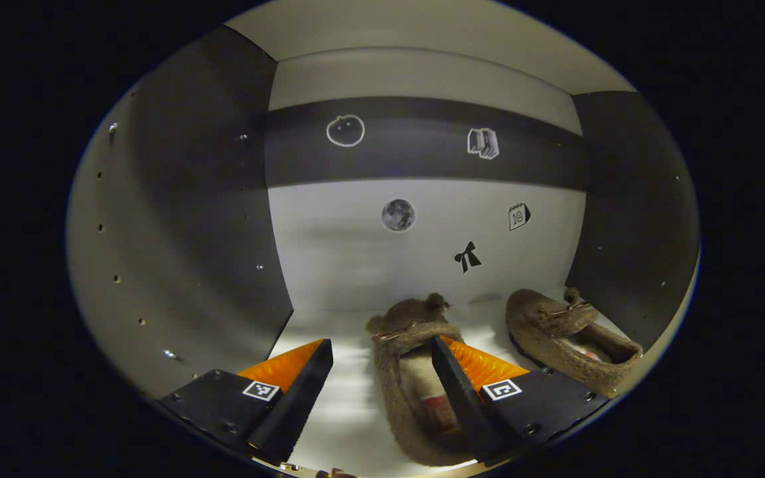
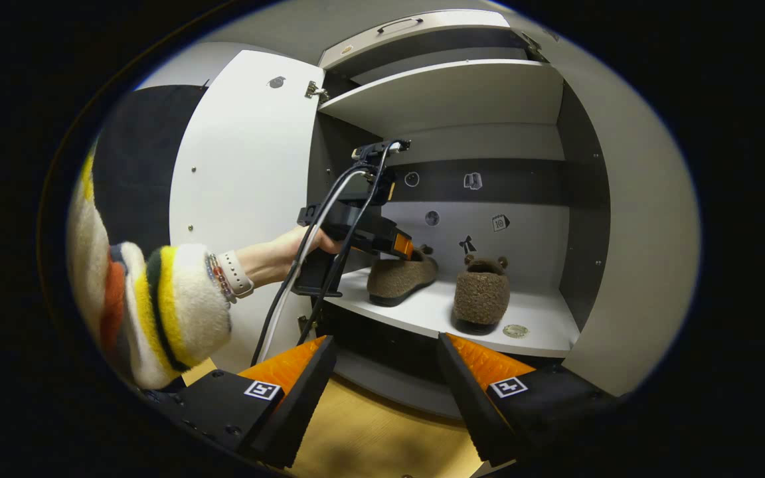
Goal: Grab one shoe with the right hand and put it into the shoe cabinet, grab the other shoe with the left hand and put it into the shoe cabinet; then close the right door with the right hand and the left door with the left hand.
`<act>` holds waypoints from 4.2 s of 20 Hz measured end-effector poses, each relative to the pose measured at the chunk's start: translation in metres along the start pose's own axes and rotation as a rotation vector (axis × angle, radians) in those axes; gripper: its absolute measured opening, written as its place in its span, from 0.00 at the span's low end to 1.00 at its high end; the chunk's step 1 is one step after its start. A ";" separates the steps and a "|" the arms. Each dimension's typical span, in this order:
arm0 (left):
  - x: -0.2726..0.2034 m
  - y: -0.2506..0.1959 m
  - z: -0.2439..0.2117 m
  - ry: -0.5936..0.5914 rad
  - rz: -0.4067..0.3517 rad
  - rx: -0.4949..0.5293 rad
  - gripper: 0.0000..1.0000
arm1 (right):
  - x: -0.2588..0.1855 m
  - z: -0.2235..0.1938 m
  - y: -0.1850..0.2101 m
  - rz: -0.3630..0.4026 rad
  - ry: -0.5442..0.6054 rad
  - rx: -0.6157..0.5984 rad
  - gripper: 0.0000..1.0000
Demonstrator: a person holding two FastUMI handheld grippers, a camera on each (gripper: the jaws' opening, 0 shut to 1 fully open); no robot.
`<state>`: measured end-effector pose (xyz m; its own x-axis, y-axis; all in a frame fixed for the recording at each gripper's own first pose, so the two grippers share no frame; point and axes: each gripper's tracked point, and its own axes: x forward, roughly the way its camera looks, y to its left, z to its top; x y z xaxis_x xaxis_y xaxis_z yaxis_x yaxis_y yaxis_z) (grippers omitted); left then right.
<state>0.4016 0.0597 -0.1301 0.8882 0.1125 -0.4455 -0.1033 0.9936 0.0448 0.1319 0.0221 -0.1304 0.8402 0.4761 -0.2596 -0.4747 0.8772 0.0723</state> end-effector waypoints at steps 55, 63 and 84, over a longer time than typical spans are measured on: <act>-0.461 0.113 -0.042 -0.288 -0.011 -0.080 0.95 | -0.138 0.111 -0.079 -0.403 -0.188 0.023 0.96; -0.458 0.148 -0.047 -0.296 0.054 -0.097 0.95 | -0.110 0.107 -0.037 -0.310 -0.180 0.005 0.98; -0.398 0.149 -0.052 -0.263 0.091 -0.076 0.95 | -0.113 0.074 -0.039 -0.321 -0.108 0.038 0.98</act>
<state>0.0096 0.1629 0.0076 0.9583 0.2084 -0.1954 -0.2120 0.9773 0.0025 0.0746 -0.0612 -0.0327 0.9690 0.1775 -0.1719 -0.1732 0.9841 0.0398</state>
